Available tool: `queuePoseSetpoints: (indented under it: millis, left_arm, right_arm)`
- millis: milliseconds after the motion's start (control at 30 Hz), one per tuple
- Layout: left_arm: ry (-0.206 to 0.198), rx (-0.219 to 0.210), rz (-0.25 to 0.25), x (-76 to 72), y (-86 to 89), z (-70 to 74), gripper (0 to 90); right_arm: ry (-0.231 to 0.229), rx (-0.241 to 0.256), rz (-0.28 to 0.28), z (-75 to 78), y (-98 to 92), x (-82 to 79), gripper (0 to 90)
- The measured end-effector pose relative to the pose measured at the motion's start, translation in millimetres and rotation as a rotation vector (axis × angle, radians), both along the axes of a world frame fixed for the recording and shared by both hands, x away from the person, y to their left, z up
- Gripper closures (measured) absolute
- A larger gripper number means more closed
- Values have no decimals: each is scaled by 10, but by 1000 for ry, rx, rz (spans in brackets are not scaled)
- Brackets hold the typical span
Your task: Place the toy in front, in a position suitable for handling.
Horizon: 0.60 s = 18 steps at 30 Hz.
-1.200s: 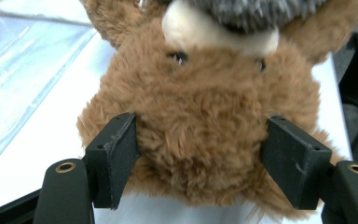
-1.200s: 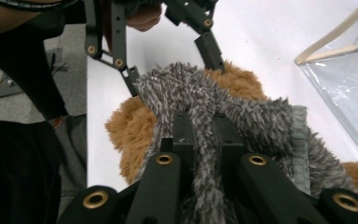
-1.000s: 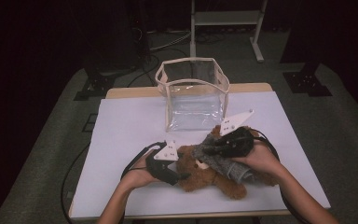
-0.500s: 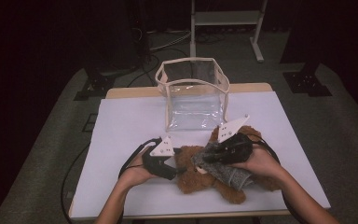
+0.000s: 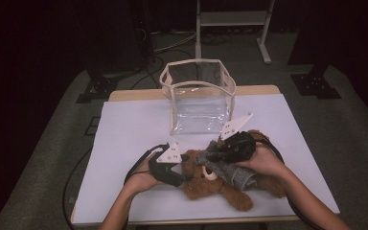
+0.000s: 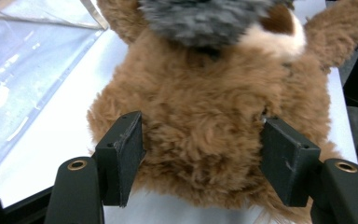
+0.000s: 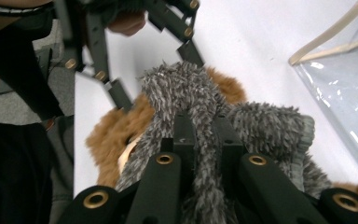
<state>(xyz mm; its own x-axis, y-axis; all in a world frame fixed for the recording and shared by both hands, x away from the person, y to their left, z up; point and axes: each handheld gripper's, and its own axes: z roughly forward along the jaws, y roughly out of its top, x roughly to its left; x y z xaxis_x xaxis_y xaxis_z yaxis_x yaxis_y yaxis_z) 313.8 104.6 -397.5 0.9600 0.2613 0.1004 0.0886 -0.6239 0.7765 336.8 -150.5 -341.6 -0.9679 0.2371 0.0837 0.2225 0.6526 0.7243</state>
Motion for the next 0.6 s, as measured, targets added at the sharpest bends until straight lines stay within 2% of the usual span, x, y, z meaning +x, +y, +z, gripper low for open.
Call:
queuePoseSetpoints:
  millis: [67,100,200,300,367,533,600]
  left_arm:
    - [7,1,-3,-11,-14,0,341]
    - [17,4,-15,-12,-23,-16,324]
    - [21,12,-33,-18,-30,-26,326]
    - [17,21,-51,-38,-38,-24,329]
    - [20,17,-54,-41,-31,-20,327]
    - [23,16,-64,-46,-34,9,300]
    - [19,23,-61,-60,-73,14,281]
  right_arm:
    - [-2,-5,7,4,-4,-24,821]
    - [-5,-21,30,24,12,-71,820]
    - [-14,-33,31,42,68,-97,820]
    - [-46,-38,42,58,179,-47,819]
    - [-43,-37,36,58,196,-2,818]
    - [-42,-18,-16,57,41,83,818]
    - [-31,-19,-44,14,-92,125,818]
